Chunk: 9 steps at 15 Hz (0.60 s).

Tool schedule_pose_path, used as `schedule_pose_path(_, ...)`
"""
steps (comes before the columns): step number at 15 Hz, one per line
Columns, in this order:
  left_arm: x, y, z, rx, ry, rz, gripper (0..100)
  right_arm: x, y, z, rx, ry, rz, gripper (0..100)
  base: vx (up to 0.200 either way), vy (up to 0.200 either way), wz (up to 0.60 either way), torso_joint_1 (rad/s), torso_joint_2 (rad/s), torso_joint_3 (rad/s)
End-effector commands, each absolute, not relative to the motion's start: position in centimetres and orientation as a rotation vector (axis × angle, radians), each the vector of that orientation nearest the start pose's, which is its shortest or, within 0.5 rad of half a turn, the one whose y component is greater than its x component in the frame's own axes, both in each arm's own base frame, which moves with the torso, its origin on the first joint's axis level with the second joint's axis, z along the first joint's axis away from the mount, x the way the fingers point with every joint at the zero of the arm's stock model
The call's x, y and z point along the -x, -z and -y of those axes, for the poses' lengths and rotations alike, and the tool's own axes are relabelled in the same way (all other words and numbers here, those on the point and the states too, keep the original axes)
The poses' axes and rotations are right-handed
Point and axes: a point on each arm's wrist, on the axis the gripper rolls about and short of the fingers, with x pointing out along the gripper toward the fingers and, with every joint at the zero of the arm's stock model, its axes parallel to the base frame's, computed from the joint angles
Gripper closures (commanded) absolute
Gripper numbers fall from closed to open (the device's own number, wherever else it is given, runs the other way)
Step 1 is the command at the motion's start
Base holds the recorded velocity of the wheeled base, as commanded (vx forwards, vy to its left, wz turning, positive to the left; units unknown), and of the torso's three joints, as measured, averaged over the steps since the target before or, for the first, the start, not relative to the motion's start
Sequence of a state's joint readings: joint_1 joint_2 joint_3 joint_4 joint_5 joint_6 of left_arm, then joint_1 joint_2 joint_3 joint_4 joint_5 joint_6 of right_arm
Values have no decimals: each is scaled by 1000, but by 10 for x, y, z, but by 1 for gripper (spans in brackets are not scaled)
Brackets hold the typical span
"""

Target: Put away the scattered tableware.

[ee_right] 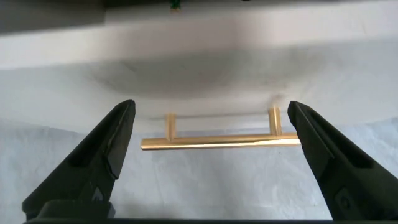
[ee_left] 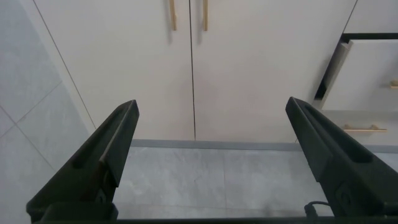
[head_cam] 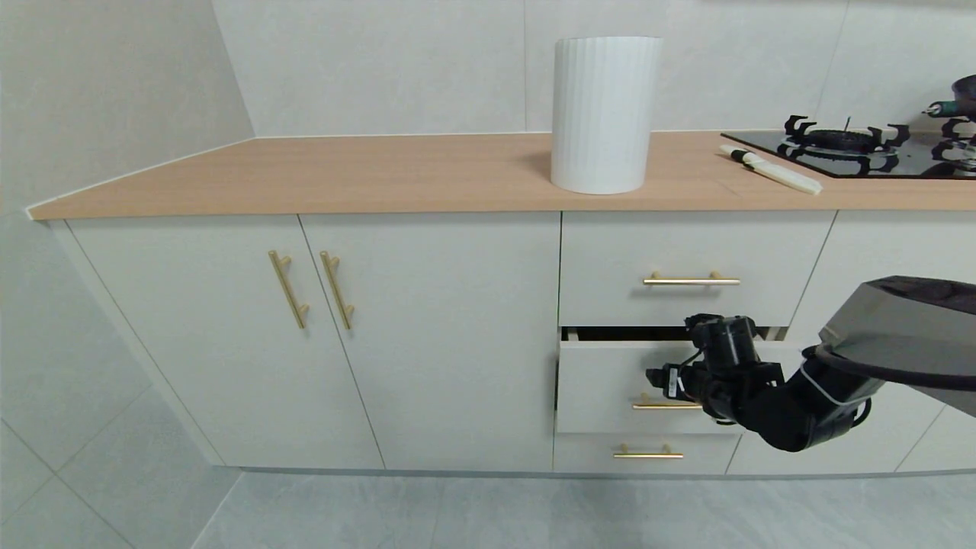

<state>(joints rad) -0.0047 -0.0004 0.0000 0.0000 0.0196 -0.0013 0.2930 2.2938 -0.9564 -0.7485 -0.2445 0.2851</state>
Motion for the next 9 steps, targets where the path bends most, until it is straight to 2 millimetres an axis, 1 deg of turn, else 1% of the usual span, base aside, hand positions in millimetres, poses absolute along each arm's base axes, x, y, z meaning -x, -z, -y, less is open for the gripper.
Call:
schedule_pose_path(1, 23, -75, -1, 2, -15, 0, 0, -383, -6, -109, -115, 40, -589, 0, 0, 0, 0, 0, 0, 0)
schedule_pose_path(4, 23, -75, -1, 2, -15, 0, 0, -397, -2, -101, -146, 64, -543, 0, 0, 0, 0, 0, 0, 0)
schedule_pose_path(7, 23, -75, -1, 2, -15, 0, 0, -409, -1, -101, -199, 83, -505, 0, 0, 0, 0, 0, 0, 0)
schedule_pose_path(9, 23, -75, -1, 2, -15, 0, 0, -414, -2, -99, -224, 97, -484, 0, 0, 0, 0, 0, 0, 0)
